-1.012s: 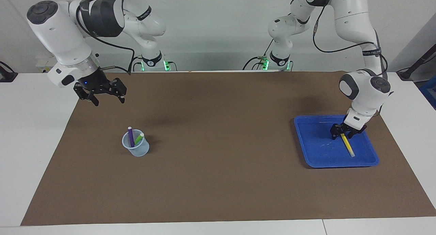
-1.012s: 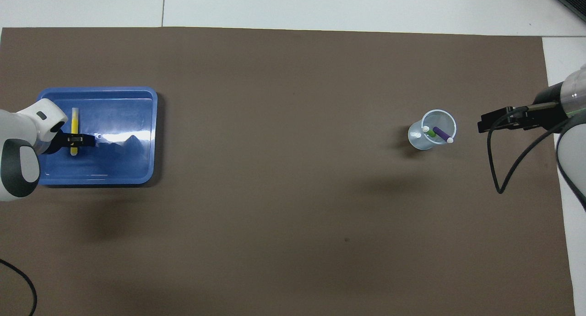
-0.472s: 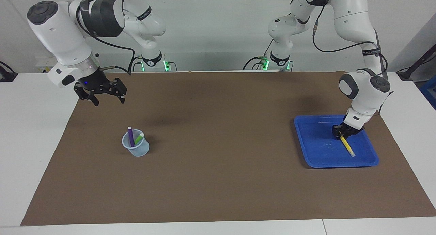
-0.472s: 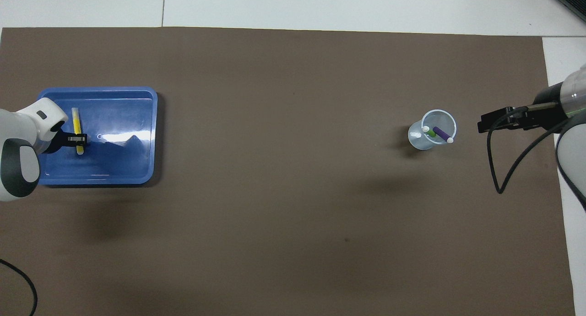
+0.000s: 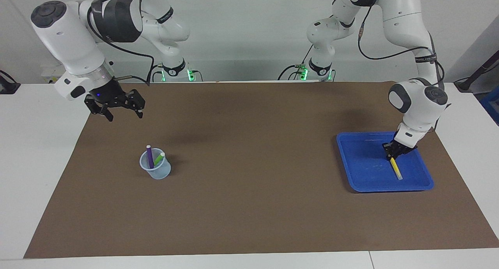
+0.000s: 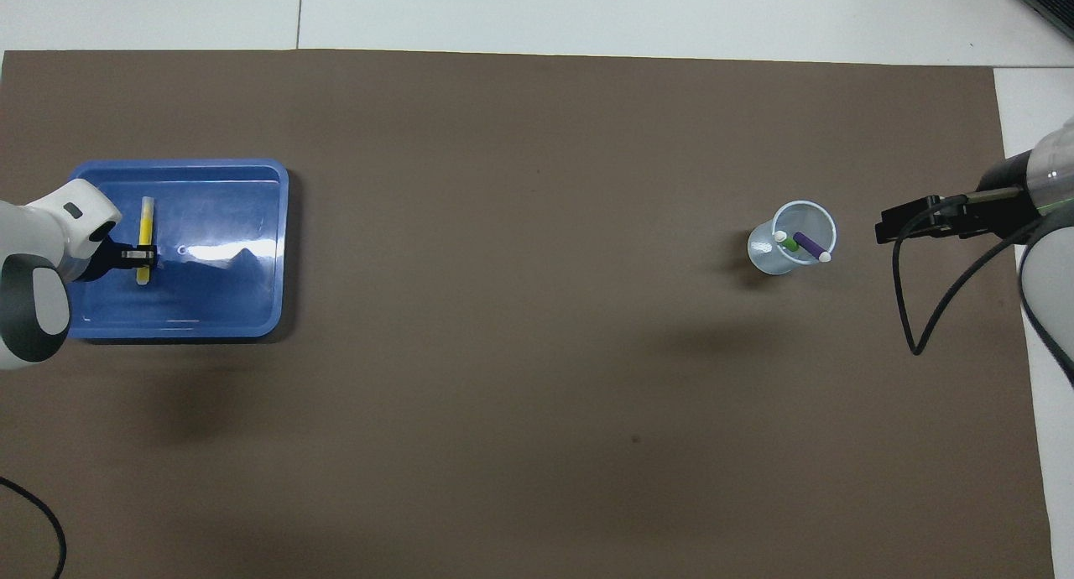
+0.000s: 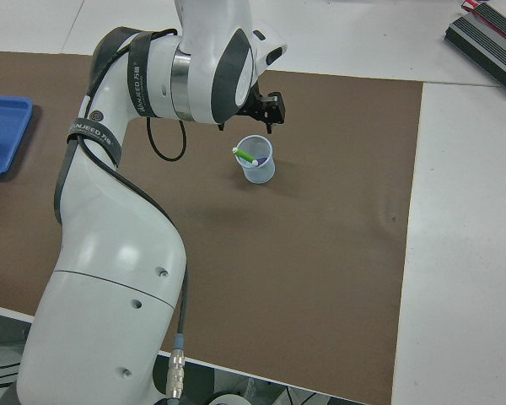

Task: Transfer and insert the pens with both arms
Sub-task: 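Lower the left gripper onto the yellow pen and grasp it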

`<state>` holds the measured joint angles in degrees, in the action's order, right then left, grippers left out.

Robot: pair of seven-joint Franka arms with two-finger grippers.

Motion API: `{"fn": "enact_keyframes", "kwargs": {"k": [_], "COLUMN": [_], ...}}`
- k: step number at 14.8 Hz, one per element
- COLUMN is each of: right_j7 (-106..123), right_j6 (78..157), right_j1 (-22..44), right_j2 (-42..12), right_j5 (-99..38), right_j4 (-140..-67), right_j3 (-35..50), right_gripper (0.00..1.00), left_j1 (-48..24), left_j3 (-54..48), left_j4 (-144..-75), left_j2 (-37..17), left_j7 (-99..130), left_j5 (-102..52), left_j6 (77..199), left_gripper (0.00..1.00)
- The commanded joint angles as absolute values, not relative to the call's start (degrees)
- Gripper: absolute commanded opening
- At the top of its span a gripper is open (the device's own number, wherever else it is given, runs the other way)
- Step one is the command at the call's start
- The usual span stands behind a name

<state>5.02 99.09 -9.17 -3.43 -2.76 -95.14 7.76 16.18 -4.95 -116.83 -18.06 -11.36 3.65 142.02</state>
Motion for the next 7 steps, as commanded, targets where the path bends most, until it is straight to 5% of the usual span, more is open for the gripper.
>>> {"fn": "enact_keyframes", "kwargs": {"k": [1,7], "right_j7": [4.04,4.39], "right_j6": [98.96,99.14], "right_j1": [-9.49,-9.49], "right_j2": [-1.93,-1.93], "right_j5": [-1.41,-1.41], "right_j4": [-96.68,-96.94], "right_j3": [8.17,8.17], "right_gripper": [1.0,1.0], "left_j1": [15.82,13.27], "left_j3": [-5.36,-5.54], "left_j4": [-113.4,-103.36], "left_j2": [-18.19,-19.6], "left_j7": [-7.49,2.35], "left_j5": [4.14,-9.8], "left_j6": [138.01,127.01], "left_gripper": [0.0,0.0]}}
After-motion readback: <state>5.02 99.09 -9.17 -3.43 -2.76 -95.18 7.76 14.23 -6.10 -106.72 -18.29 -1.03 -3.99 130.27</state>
